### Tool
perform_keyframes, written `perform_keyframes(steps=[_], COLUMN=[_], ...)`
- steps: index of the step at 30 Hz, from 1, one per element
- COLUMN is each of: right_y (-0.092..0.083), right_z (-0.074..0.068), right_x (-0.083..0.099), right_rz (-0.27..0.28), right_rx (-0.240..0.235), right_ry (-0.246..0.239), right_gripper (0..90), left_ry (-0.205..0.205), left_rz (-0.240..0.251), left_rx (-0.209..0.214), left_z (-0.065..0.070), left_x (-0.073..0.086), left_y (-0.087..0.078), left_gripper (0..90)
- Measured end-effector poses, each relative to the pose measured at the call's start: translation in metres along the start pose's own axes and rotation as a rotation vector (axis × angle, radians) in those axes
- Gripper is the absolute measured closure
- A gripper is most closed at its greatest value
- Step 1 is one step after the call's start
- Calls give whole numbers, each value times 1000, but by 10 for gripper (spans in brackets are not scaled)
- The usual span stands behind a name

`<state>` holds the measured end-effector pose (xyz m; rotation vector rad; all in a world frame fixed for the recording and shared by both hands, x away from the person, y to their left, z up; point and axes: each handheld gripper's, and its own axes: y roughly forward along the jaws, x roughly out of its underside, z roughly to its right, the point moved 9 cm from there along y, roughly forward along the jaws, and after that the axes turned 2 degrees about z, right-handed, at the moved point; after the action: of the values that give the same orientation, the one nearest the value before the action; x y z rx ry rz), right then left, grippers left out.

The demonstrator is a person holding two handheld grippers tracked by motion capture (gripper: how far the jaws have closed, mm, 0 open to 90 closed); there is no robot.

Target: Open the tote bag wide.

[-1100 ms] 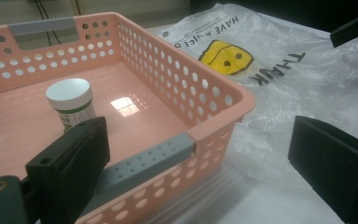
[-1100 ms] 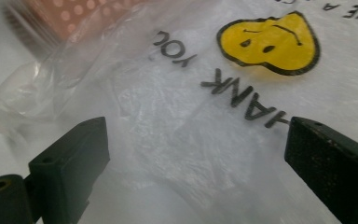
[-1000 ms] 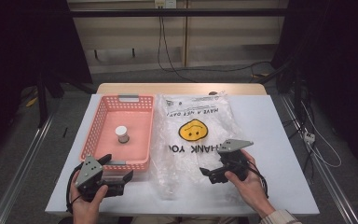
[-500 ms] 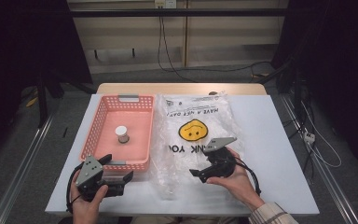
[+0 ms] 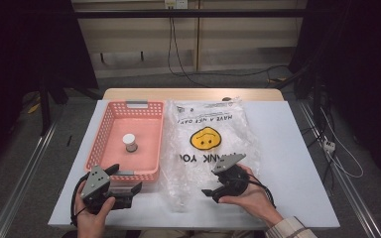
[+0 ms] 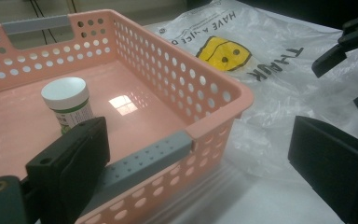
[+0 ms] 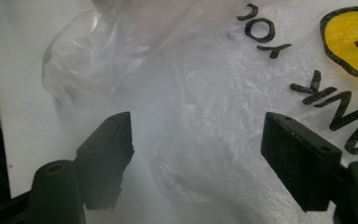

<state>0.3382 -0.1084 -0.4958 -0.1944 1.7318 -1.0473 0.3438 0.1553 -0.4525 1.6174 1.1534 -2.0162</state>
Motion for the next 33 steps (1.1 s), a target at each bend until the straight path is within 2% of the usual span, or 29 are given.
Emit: perform_keyframes(steps=[3,4,8,9,11,15,16,19,20,21,22,23,25,26,33], right_y=[3,5,8,10,11,14,16,17,17,17,18,18,18,19,20], right_z=[-2,0,5,8,9,10,10,12,11,11,13,14,15,18,26], right_x=[3,4,8,11,12,17,18,17,17,17,16,15,15,14,14], right_rz=[-23,-30,-51,-65,-66,-106,-105,-105,-104,-104,-99,-101,-99,-91,-85], right_rx=[0,18,33,49,56,69,53,53,38,38,51,71,71,85,112], right_ry=[-22,-31,-35,-36,-43,-39,-37,-31,-25,-25,-28,-29,-32,-31,-21], right_gripper=[275,348,388,446,465,488,516,545,599,599,687,698,701,732,734], left_ry=[3,3,2,2,5,4,2,4,4,4,3,3,7,10,14], left_rz=[-3,-2,-2,0,-4,-2,-2,-3,-2,-3,-4,-3,-3,-8,-10], left_rx=[3,4,2,2,2,6,6,6,5,5,5,6,9,9,11], left_z=[1,1,1,1,1,1,1,1,1,1,1,1,1,1,1], left_x=[0,0,0,0,0,0,0,0,0,0,0,0,0,1,1], left_y=[1,1,0,0,0,1,1,1,1,1,1,1,1,1,2], left_gripper=[52,53,52,53,52,53,52,52,52,52,53,53,53,53,53])
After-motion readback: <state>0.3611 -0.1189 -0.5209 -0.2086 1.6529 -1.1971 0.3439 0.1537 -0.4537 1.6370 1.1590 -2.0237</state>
